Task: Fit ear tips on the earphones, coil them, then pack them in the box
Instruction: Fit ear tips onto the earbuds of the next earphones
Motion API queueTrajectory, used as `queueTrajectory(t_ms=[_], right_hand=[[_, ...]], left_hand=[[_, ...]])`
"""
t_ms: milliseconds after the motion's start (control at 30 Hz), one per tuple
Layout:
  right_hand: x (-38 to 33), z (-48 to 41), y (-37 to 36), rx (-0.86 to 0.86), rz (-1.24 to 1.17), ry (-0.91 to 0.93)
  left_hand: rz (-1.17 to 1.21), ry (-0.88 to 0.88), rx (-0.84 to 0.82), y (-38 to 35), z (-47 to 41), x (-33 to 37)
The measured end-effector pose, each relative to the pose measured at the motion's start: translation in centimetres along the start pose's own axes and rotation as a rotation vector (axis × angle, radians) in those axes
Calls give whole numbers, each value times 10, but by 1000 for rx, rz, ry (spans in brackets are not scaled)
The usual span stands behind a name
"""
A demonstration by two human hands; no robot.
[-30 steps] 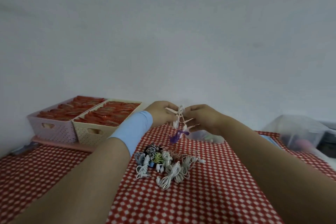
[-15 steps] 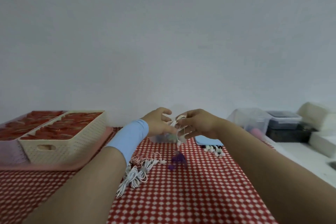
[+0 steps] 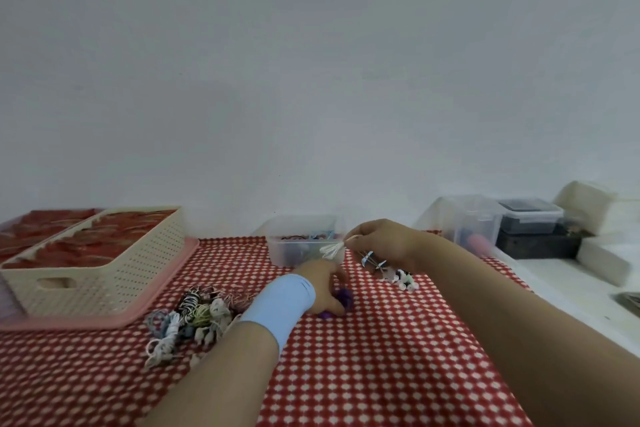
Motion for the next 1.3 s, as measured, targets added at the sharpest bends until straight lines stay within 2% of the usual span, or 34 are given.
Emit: queueTrajectory(t_ms=[167, 267, 367, 433, 533, 633, 700, 767, 833, 900, 967, 1067, 1167, 1300], right_hand=[[6, -5, -4, -43, 103, -39], [4, -10, -8, -51, 236, -38], [2, -13, -12, -62, 318, -39], [2, -14, -14, -91, 373, -32], [4, -12, -17, -139, 444, 7], [2, -11, -5, -49, 506, 80], [4, -10, 6, 0, 483, 95], [10, -10, 15, 11, 450, 72], [18, -9, 21, -14, 485, 44], [26, -7, 25, -54, 555, 19], [34, -6, 30, -62, 610, -9], [45, -6, 37, -38, 659, -56], [55, -6, 40, -37, 709, -96], [63, -3, 40, -128, 844, -175]], left_hand=[[-129, 138, 163, 51, -3, -35], [-254, 248, 170, 81, 11, -56], [-114, 145, 265, 92, 14, -46], [26, 46, 221, 73, 14, -27], [-20, 42, 3, 26, 5, -14], [-125, 86, 44, 24, -4, -23], [-269, 187, 55, 34, -6, -37], [-435, 299, 30, 45, -4, -48], [-491, 340, 44, 56, -3, -46], [-424, 255, 178, 65, -8, -26], [-253, 88, 250, 62, -17, 6], [3, -116, 127, 33, -22, 52], [-19, -213, 39, 6, -29, 69], [-20, -231, -46, -17, -43, 55]])
Point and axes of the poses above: each hand's wrist, its own z-axis away from the middle knuckle, its own y-axis out of the back of the hand, x = y × z, the point moved 8 cm from there along -z, towards the middle knuckle, and after that the axes turned 15 degrees about z, right-handed, at the moved point
